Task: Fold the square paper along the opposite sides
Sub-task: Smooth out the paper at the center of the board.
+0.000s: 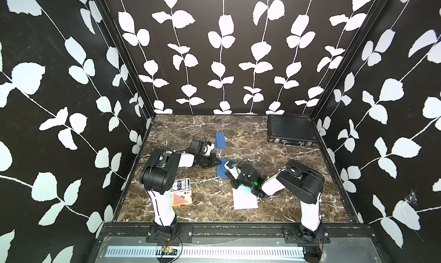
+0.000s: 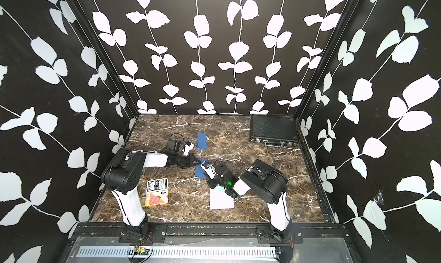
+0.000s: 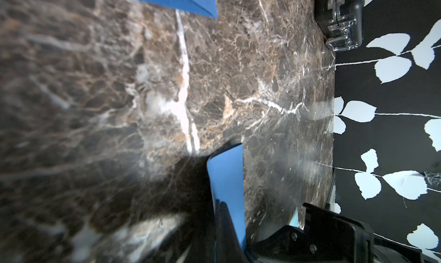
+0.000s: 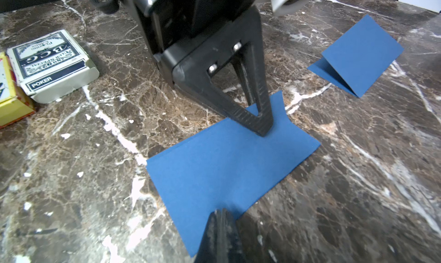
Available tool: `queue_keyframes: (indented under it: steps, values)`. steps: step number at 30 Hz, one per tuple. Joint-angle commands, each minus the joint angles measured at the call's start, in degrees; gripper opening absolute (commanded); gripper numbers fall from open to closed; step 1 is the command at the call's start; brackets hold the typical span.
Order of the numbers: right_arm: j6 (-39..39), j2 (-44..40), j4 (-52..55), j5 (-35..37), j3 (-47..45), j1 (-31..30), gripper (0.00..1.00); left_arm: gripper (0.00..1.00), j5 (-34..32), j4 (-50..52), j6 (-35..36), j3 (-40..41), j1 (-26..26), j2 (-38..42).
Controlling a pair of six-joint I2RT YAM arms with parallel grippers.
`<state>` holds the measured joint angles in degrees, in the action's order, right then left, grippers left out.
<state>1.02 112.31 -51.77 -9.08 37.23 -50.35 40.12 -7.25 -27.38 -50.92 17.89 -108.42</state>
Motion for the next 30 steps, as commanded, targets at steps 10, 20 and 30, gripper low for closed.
queue_keyframes:
  steps: [10,20,30]
  values:
    - [-1.0,-0.6,13.1,0.9,-4.3,-4.0,0.00,0.00,-9.2,3.2,1.3,2.6,-2.3,-1.1]
    - [-1.0,-2.6,14.6,0.9,-5.1,-5.8,0.00,0.00,-8.8,3.2,1.1,2.4,-2.3,-0.7]
    - [3.0,-14.0,3.9,0.4,-2.6,1.3,0.00,0.00,-7.0,1.0,-4.6,7.9,-1.4,3.7]
